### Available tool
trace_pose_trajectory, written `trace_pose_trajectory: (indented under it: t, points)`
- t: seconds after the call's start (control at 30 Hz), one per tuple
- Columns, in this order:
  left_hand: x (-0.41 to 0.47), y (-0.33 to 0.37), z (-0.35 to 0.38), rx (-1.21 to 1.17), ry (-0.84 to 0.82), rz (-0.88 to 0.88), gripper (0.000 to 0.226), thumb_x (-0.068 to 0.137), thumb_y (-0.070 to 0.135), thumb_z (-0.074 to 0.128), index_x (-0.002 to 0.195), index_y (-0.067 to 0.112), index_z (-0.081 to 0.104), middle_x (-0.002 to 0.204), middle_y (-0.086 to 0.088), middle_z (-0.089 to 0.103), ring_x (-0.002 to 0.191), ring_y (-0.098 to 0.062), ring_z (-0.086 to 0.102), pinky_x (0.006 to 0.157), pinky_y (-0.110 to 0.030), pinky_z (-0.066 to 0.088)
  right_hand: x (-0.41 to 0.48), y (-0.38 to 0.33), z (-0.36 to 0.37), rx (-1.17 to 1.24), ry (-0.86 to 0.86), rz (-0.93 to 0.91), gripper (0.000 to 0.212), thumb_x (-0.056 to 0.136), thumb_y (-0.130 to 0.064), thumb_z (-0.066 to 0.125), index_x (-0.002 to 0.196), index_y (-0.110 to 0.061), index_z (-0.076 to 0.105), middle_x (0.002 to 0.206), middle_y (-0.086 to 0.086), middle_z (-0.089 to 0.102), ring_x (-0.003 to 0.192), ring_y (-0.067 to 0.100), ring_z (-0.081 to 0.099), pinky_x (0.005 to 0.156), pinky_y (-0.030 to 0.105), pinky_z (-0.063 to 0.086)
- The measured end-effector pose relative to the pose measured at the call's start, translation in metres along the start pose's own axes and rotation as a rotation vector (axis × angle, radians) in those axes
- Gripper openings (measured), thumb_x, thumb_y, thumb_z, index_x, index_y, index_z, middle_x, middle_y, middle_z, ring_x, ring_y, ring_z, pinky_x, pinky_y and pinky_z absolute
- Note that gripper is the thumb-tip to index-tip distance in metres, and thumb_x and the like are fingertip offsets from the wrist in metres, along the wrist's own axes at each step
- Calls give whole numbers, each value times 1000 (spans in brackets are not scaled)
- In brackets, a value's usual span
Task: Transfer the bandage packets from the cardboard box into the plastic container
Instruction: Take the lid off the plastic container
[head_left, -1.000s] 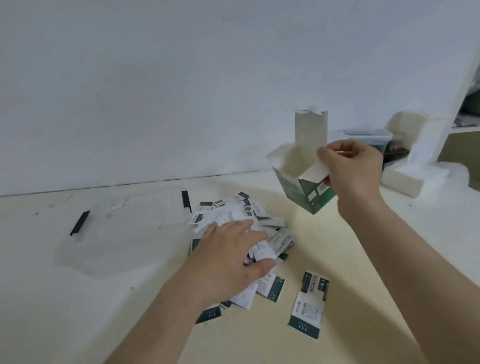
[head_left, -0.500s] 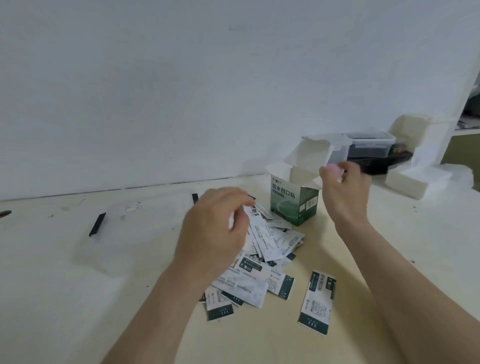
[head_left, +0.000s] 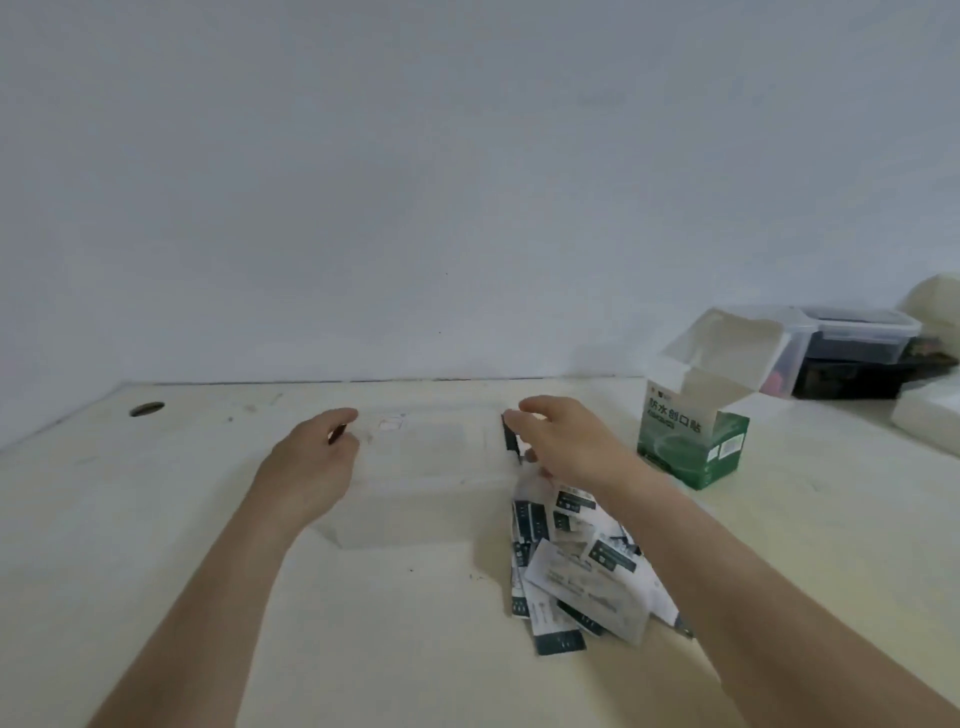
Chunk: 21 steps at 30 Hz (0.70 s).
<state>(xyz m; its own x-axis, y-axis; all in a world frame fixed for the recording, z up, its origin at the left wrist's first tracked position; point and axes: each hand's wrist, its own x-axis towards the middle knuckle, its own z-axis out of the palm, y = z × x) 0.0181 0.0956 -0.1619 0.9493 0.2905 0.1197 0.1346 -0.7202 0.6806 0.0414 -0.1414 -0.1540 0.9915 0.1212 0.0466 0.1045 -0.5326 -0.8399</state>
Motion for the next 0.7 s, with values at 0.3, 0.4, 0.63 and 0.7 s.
trace_pose_trajectory:
  t: [0.3, 0.4, 0.63, 0.7]
  points:
    - [-6, -2, -9, 369, 56, 42, 30, 98, 28, 37, 106, 17, 63, 100, -2, 70, 90, -27, 64, 83, -35, 48, 12, 4, 27, -191, 204, -40, 28, 92, -12, 42, 78, 6, 60, 63, 17, 63, 56, 30, 59, 64, 47, 58]
    - [-5, -6, -12, 323, 71, 21, 32, 96, 23, 36, 96, 14, 66, 92, -6, 70, 81, -29, 66, 82, -38, 51, 13, 11, 27, -89, 186, -59, 27, 90, -5, 36, 68, 6, 48, 54, 10, 46, 50, 24, 49, 55, 52, 57]
    - [-6, -16, -19, -21, 154, -107, 44, 85, 8, 42, 122, 31, 54, 93, 1, 63, 80, -26, 64, 73, -33, 50, 0, 12, 25, -359, 515, -196, 16, 93, -35, 57, 88, -20, 61, 97, -3, 53, 78, 18, 53, 66, 29, 37]
    - [-8, -13, -23, 112, 297, -19, 27, 87, 19, 48, 107, 29, 63, 93, 4, 66, 86, -23, 59, 74, -30, 43, 1, 14, 21, -374, 451, -227, 35, 94, -35, 54, 66, -15, 58, 71, -1, 56, 62, 18, 50, 56, 29, 35]
